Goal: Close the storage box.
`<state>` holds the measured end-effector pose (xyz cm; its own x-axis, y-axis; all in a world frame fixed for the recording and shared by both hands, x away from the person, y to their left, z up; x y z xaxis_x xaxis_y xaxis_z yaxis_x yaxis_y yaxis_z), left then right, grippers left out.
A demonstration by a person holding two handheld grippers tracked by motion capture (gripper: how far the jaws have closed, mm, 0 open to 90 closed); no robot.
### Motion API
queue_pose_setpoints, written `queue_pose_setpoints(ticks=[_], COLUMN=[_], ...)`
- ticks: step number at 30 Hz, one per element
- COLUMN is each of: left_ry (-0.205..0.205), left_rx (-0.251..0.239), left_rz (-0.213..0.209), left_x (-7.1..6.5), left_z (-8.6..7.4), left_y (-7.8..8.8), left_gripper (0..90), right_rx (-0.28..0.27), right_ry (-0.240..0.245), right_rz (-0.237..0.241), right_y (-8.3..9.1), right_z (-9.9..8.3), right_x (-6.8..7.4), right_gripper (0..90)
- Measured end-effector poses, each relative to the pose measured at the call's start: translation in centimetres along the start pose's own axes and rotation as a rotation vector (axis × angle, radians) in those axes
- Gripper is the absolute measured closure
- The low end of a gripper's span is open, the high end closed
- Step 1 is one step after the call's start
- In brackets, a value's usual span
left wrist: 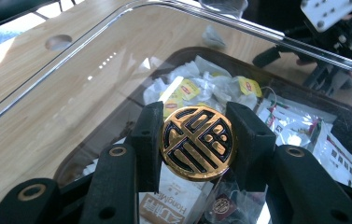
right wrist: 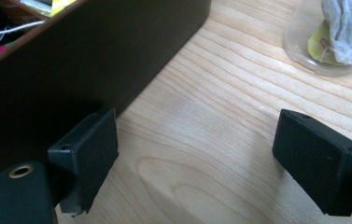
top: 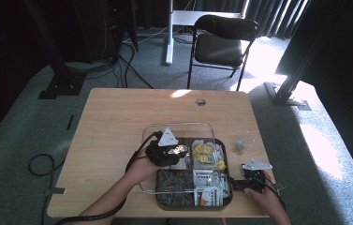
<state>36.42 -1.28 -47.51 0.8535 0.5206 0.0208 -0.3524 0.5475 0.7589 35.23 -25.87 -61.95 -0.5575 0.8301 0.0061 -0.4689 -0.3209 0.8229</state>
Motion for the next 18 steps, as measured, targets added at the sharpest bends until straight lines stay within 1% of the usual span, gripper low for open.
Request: queue_pose_setpoints(ticks=[3, 6, 8, 10, 11, 18], left_ry=[-0.016, -0.033, -0.031, -0.027, -0.035, -0.048], left_rx=[0.001, 0.006, 0.008, 0.010, 0.010, 0.044], left_rz=[-0.030, -0.042, -0.052, -0.052, -0.050, -0.067], left_x=[-0.7, -1.4, -1.7, -1.7, -2.0, -2.8], left_z=[-0.1, -0.1, -0.1, -0.1, -0.1, -0.6], left_y=[-0.5, -1.1, -1.4, -1.6, -1.9, -3.4], left_gripper=[59.3, 59.2, 59.3, 59.2, 59.2, 59.2], right_rx=[0.000, 0.000, 0.001, 0.000, -0.001, -0.001], right_ry=[0.000, 0.001, 0.000, 0.000, -0.001, -0.001], right_rz=[0.000, 0.000, 0.001, 0.000, 0.000, 0.000], right_y=[0.0, 0.0, 0.0, 0.0, 0.0, 0.0], right_z=[0.0, 0.0, 0.0, 0.0, 0.0, 0.0], right_x=[0.0, 0.0, 0.0, 0.0, 0.0, 0.0], right_gripper=[13.6, 13.6, 13.6, 13.6, 13.6, 13.6])
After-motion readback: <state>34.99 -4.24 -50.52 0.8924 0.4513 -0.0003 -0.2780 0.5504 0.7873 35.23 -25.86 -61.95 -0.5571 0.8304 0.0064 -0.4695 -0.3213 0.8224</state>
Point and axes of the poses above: each handheld gripper's, and its own axes: y roughly backward along the jaws, z roughly out of its top, x roughly to its left, the point moved 10 cm from there along -y, roughly forward along the jaws, and after that the axes turned 12 degrees about x, right-handed, at the moved point
